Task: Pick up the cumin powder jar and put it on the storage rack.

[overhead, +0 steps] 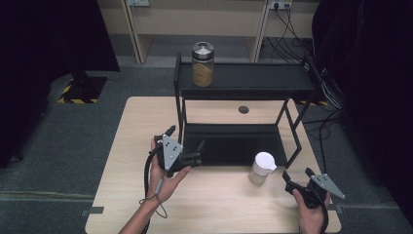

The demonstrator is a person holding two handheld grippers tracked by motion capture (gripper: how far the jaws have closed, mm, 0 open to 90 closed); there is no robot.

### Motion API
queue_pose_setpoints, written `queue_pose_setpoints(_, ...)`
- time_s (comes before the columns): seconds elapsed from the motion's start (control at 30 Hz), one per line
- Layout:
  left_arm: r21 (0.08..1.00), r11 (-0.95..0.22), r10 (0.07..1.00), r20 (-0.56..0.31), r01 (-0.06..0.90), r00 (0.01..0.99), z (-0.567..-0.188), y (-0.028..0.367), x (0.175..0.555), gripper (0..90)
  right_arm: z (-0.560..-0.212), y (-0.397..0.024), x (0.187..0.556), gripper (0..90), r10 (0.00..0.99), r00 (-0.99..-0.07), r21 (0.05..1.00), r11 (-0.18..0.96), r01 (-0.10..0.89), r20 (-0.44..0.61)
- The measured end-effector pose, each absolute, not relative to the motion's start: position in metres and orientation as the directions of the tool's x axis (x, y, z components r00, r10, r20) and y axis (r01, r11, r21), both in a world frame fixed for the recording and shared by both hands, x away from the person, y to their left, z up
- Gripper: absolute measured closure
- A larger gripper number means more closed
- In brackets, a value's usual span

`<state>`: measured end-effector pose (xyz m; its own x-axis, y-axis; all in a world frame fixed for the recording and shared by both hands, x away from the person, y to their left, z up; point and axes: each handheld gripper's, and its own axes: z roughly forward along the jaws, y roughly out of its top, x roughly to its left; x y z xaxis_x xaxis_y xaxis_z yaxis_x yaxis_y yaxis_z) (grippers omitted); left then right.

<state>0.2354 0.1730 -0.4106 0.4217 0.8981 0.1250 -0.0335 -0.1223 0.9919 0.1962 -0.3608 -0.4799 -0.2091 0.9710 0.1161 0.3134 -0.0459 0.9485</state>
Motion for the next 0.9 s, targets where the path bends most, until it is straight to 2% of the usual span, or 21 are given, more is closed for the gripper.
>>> queue_pose_setpoints(0.9,0.993,-0.113,0.896,0.092,0.024,0.434,-0.453,0.178,0.216,0.0,-0.480,-0.360,0.196,5.7,0.971,-0.208,0.948,-0.046,0.314,0.116)
